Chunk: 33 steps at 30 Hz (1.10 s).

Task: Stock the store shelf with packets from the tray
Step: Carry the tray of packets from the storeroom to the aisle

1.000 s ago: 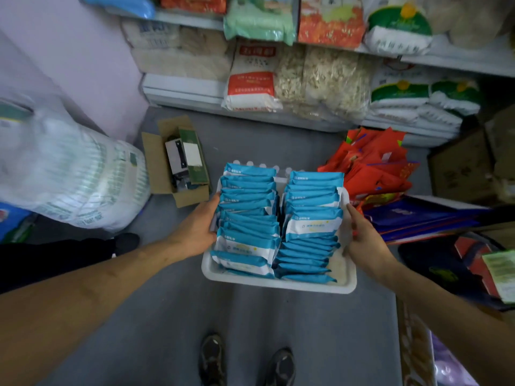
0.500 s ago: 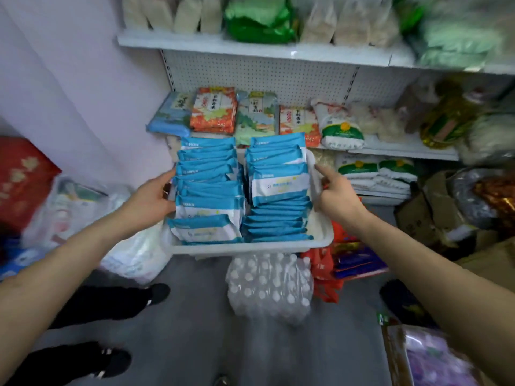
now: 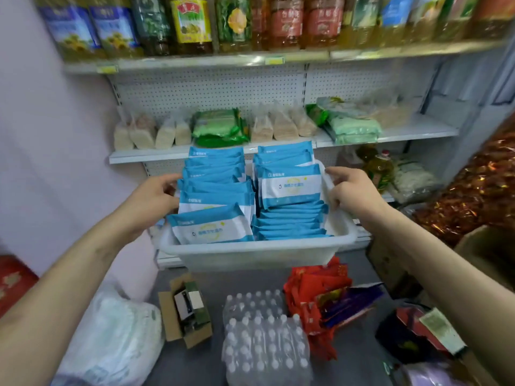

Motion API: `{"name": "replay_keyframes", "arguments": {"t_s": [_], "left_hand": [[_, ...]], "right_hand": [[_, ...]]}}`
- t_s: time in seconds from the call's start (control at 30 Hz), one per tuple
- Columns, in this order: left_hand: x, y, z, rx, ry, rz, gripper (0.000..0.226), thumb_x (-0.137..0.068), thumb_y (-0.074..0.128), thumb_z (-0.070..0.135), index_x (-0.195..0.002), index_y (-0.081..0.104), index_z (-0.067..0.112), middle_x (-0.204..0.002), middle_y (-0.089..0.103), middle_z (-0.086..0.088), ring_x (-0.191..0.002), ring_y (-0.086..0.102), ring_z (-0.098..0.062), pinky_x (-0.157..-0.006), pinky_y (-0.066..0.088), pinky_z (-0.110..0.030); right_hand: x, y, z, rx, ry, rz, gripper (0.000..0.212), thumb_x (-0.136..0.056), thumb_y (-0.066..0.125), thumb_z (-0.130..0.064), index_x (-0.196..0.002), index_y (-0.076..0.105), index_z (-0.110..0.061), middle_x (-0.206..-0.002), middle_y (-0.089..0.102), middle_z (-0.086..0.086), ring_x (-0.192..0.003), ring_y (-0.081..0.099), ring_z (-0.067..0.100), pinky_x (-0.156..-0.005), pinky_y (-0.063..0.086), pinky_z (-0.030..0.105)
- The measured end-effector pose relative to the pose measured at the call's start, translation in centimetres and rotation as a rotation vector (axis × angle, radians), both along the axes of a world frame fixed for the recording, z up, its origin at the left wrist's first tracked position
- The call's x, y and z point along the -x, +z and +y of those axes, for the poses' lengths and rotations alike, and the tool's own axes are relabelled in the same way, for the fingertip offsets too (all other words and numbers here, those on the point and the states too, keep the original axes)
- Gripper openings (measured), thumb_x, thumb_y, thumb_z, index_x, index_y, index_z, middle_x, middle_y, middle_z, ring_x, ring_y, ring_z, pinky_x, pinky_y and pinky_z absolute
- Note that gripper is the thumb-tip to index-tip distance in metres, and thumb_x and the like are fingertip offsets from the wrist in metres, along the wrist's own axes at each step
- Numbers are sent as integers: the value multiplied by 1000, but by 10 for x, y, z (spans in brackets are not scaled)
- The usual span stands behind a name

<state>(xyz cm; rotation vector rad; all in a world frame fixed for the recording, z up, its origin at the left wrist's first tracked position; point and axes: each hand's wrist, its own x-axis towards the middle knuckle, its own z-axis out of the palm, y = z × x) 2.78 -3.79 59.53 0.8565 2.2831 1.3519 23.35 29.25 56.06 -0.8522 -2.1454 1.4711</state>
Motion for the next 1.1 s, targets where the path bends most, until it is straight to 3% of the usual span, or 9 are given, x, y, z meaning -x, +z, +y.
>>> {"name": "replay_keyframes", "arguments": {"t_s": [0.1, 0.27, 0.4, 0.5, 0.6, 0.77, 0.93, 1.0, 1.1], "left_hand": [[-6, 13, 20, -40, -40, 50, 56, -65, 78, 16, -109, 76, 52, -86, 69, -14, -78, 57, -22, -78, 51, -45], [-30, 31, 97, -58, -256, 75, 54, -52, 70, 34, -94, 71, 67, -79, 66, -9, -66, 54, -17, -63, 42, -31], [-75, 40, 163, -37, -453, 160, 54, -47, 70, 42, -91, 66, 74, -71, 71, 7, -62, 60, -13, -62, 48, -31], [-135, 42, 233, -53, -665, 217, 52, -71, 81, 17, -100, 71, 58, -78, 76, 10, -65, 66, -6, -62, 53, -25], [-201, 33, 283, -85, -823, 173, 53, -81, 80, -3, -106, 70, 41, -75, 76, 19, -62, 67, 3, -60, 54, -21], [-338, 28, 344, -119, -1050, 173, 54, -85, 82, 5, -125, 65, 36, -74, 74, 21, -62, 66, 6, -58, 49, -20], [-487, 34, 384, -108, -1218, 187, 63, -85, 78, 0, -141, 62, 24, -95, 76, 0, -85, 72, -16, -83, 59, -39], [-545, 33, 397, -129, -1311, 186, 65, -86, 77, 0, -142, 59, 29, -97, 75, -2, -84, 74, -18, -77, 62, -36], [-632, 29, 413, -172, -1487, 155, 63, -89, 75, 4, -132, 54, 45, -89, 74, 21, -82, 74, -3, -58, 59, -19]], "right_hand": [[-28, 33, 0, -29, -41, 22, 92, -58, 55, 12, -147, 56, -11, -132, 65, 12, -115, 64, 35, -83, 63, 46], [-115, 65, 5, -85, -295, -5, 83, -71, 57, 13, -149, 55, -16, -137, 59, 6, -121, 59, 30, -74, 62, 38], [-204, 64, 5, -35, -512, 23, 83, -68, 53, 10, -147, 56, -16, -143, 59, 6, -129, 58, 31, -89, 62, 51], [-295, 64, -8, -15, -768, 82, 84, -61, 50, 7, -140, 62, -18, -127, 68, 4, -112, 67, 29, -73, 65, 43], [-373, 68, -22, -76, -938, 84, 76, -59, 50, 7, -124, 72, -24, -89, 74, -11, -84, 73, 19, -54, 58, 29], [-509, 69, -50, -142, -1152, 26, 81, -65, 57, 2, -142, 60, -22, -100, 63, -9, -89, 64, 14, -51, 53, 21], [-637, 60, -92, -193, -1355, 17, 85, -64, 59, 5, -145, 58, -20, -108, 64, -6, -96, 61, 16, -60, 49, 24], [-684, 55, -114, -200, -1442, 41, 89, -62, 58, 4, -147, 55, -19, -117, 63, 2, -102, 60, 24, -58, 51, 24], [-744, 52, -147, -204, -1564, 77, 86, -66, 57, 3, -148, 53, -20, -107, 61, -8, -91, 60, 15, -51, 53, 17]]}}
